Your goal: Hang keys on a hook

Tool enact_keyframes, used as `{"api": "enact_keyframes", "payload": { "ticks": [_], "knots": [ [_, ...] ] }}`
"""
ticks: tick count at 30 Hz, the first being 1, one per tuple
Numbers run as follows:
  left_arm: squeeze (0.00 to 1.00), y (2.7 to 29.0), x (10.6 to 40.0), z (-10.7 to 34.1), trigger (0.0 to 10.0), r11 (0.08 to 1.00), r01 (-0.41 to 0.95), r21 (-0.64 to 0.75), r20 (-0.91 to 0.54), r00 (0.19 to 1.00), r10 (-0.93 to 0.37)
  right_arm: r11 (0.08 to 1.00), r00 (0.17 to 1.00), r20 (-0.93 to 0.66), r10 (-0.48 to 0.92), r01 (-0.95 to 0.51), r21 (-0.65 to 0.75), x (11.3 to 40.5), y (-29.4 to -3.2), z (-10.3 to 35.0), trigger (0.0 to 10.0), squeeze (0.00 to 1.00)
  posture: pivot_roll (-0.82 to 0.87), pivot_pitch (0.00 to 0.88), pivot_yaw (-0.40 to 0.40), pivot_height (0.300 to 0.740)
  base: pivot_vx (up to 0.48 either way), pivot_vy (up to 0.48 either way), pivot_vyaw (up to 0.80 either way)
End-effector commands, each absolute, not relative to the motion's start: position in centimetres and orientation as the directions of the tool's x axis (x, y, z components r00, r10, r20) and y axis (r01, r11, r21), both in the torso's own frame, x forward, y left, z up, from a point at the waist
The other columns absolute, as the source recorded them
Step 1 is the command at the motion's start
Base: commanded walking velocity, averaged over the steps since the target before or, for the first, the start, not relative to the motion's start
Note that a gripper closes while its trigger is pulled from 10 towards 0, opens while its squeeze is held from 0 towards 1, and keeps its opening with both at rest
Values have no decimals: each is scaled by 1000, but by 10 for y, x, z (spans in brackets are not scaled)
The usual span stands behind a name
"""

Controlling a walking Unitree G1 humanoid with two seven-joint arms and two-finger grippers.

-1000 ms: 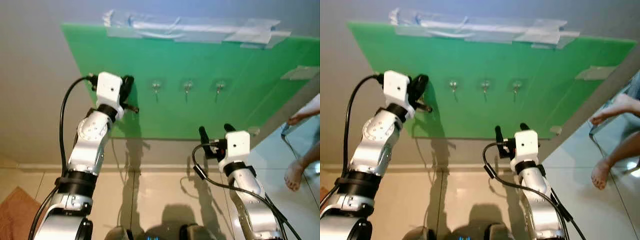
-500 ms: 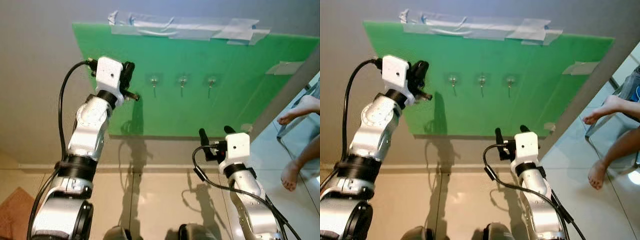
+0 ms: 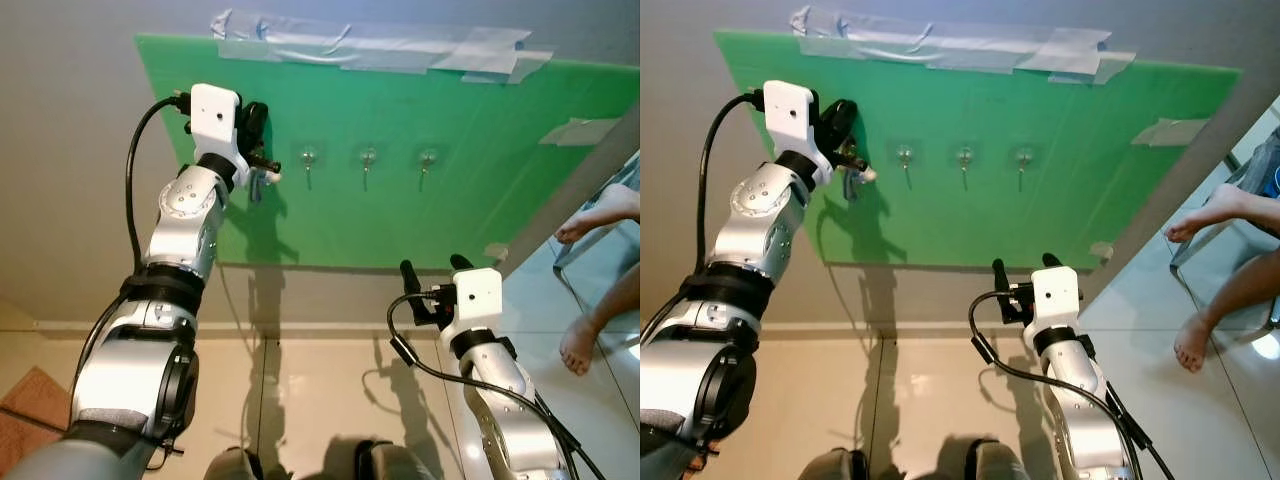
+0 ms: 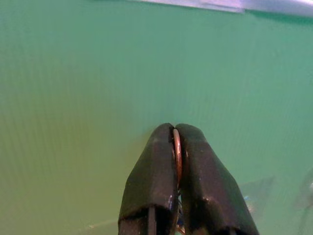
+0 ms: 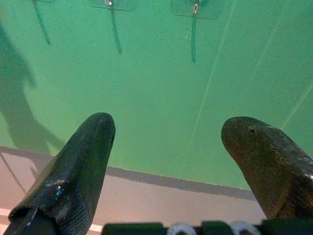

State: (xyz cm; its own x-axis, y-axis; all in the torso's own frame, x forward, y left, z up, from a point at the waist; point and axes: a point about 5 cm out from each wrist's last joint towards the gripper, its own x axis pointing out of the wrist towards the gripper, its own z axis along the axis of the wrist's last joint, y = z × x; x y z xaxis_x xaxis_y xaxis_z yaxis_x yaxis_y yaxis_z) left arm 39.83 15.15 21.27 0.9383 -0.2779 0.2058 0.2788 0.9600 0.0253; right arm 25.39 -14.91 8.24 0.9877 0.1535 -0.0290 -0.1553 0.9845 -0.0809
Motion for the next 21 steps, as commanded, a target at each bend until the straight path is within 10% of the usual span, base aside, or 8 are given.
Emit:
{"api": "enact_keyframes", "payload": {
  "ticks": [1,21],
  "knots": [
    [0,177,402,209,0,981,167,-103,176,973,-147,984,988,-43,146,-149,-93,249,-154,82,10000,0,-190,149,-32,740,0,0,0],
    [0,186,398,172,0,852,53,-520,41,998,-37,983,987,-60,150,-156,-94,247,-153,80,10000,0,-189,155,-36,740,0,0,0]
  ]
}}
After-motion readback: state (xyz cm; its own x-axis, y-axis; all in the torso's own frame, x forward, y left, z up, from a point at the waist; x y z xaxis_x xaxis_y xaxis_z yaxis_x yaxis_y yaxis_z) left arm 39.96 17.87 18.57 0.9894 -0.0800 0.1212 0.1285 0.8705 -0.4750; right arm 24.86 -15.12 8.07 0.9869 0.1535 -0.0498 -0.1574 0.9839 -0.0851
